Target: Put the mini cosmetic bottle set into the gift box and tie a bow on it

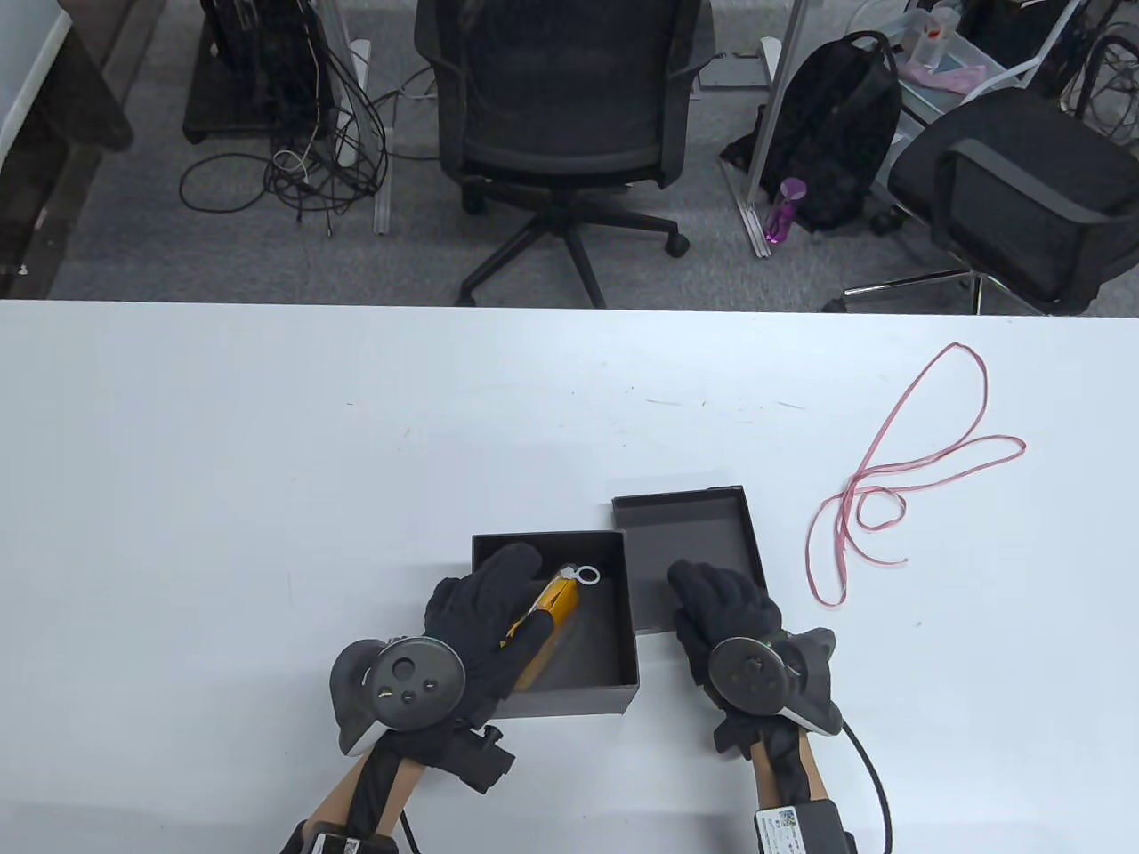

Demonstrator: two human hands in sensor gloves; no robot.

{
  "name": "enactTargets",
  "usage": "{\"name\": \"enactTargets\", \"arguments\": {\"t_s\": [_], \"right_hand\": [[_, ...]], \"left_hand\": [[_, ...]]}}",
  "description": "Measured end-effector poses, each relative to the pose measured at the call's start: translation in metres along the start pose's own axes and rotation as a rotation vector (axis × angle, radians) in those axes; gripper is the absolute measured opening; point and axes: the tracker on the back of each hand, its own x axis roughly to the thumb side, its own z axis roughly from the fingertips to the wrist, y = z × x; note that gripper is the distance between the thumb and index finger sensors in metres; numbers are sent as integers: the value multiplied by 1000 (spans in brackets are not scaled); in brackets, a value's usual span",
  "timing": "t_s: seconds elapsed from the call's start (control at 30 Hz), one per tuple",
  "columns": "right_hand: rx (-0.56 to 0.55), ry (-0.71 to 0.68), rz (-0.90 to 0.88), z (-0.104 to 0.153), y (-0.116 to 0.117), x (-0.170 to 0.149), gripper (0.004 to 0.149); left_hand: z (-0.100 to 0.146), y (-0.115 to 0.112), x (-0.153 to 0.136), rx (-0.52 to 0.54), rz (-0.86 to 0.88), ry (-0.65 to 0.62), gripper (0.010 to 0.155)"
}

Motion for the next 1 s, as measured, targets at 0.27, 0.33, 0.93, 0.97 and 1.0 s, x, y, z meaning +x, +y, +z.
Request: {"name": "enactTargets", "arguments": {"t_s": [0.27,0.33,0.93,0.97,1.0], "right_hand": [[52,21,30,-1,4,-6,57],[70,26,34,-2,6,-7,57],[344,31,221,-5,36,-8,53],[353,32,234,-5,37,-7,51],[356,32,240,-5,38,-7,50]], "left_hand": [[8,9,-76,4,-130,260,68],[9,5,-90,-23,-138,313,67],[14,-8,-127,-120,-231,433,66],[14,-9,-128,-121,-230,433,66],[14,-9,-128,-121,-229,433,66]]}}
